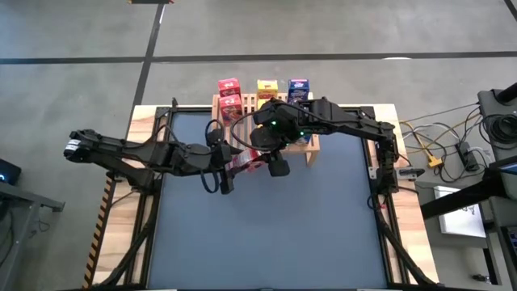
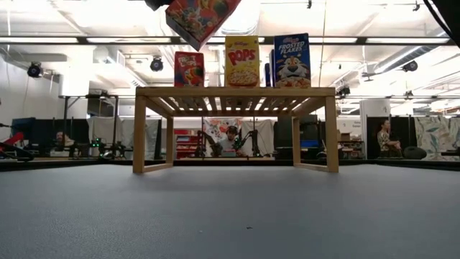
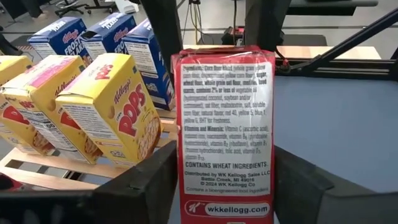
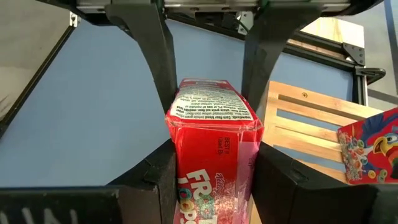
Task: Stack cereal on shelf
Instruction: Put the red cereal box on the shelf aligned with the red cereal boxes
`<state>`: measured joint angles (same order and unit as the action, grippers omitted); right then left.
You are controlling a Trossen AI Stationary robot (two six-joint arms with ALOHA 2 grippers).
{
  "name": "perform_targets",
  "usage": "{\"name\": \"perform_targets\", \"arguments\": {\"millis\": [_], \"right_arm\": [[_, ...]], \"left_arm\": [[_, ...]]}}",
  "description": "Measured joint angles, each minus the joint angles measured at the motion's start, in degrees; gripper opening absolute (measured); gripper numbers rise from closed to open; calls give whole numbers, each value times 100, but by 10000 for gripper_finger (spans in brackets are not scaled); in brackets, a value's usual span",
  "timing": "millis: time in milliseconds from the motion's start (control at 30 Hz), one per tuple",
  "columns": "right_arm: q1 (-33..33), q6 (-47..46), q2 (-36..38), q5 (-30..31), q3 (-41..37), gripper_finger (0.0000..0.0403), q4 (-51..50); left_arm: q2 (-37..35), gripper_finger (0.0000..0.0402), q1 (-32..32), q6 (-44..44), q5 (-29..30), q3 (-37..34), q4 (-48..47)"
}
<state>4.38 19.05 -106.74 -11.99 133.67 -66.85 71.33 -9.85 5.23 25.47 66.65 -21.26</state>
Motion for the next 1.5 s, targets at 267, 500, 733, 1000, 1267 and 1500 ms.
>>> {"name": "perform_targets", "arguments": {"millis": [267,500,733,1000,1267,1500], "right_arm": [[-2,35,0,0,4,175,28],[-2,61,11,0,4,212,35],[-2,51,75,2,138,244,12],[0,48,563,258,133,252,-24],[-19,222,1237,295,133,237,-18],[-305,414,1636,256,18,233,-64]], "left_arm": [[0,160,0,22,5,0,-4],[-2,154,0,20,4,-3,-79],[-71,154,0,7,80,-145,-81],[-424,153,26,-189,99,-494,323],[-1385,153,191,-900,19,-1911,2209],[-2362,153,1270,-1039,-1763,-3560,4480]]}}
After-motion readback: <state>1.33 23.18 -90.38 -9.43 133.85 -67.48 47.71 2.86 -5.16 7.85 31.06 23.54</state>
